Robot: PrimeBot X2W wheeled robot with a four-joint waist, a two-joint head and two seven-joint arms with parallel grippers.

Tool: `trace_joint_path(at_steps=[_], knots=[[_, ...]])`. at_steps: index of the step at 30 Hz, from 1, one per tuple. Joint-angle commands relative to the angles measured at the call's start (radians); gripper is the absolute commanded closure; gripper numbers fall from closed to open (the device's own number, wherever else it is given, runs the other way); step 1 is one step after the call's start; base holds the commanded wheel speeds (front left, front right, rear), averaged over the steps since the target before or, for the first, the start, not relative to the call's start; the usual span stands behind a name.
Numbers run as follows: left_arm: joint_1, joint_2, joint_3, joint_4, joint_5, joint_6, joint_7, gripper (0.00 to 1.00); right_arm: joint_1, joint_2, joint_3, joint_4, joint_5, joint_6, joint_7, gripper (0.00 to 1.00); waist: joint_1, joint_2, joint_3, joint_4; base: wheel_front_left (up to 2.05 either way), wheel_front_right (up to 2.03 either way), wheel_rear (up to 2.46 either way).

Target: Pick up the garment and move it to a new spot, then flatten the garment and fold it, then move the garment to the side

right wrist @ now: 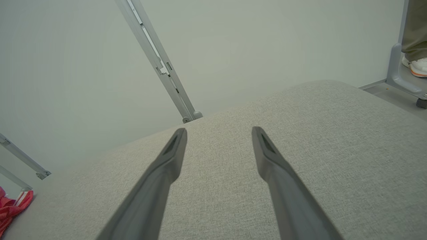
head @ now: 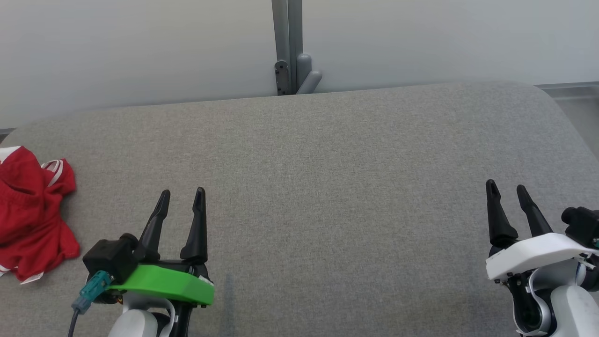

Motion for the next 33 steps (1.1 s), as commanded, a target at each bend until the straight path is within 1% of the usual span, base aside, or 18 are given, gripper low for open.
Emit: trace_joint_path(at_steps=[1,11,21,33], knots=[[-0.029,0.010,-0.002,0.000,0.034,0.007,-0.006,0.00,-0.023,-0.006,0.005,-0.003,-0.032,0.000,-0.013,0.00,0.0000,0.0000,0.000,0.000,0.00,0.00,0.00],[-0.045,0.014,0.010,0.044,0.103,0.038,-0.015,0.00,-0.036,0.001,0.022,0.024,-0.138,0.000,-0.057,0.00,0.0000,0.0000,-0.001,0.000,0.00,0.00,0.00],[-0.038,0.013,0.030,0.050,0.160,0.062,-0.024,0.00,-0.044,0.011,0.033,0.052,-0.185,0.000,-0.097,0.00,0.0000,0.0000,0.000,0.001,0.00,0.00,0.00],[-0.026,0.004,0.039,0.093,0.222,0.065,-0.033,0.00,-0.051,0.018,0.030,0.083,-0.248,0.000,-0.140,0.00,0.0000,0.0000,-0.003,0.001,0.00,0.00,0.00]])
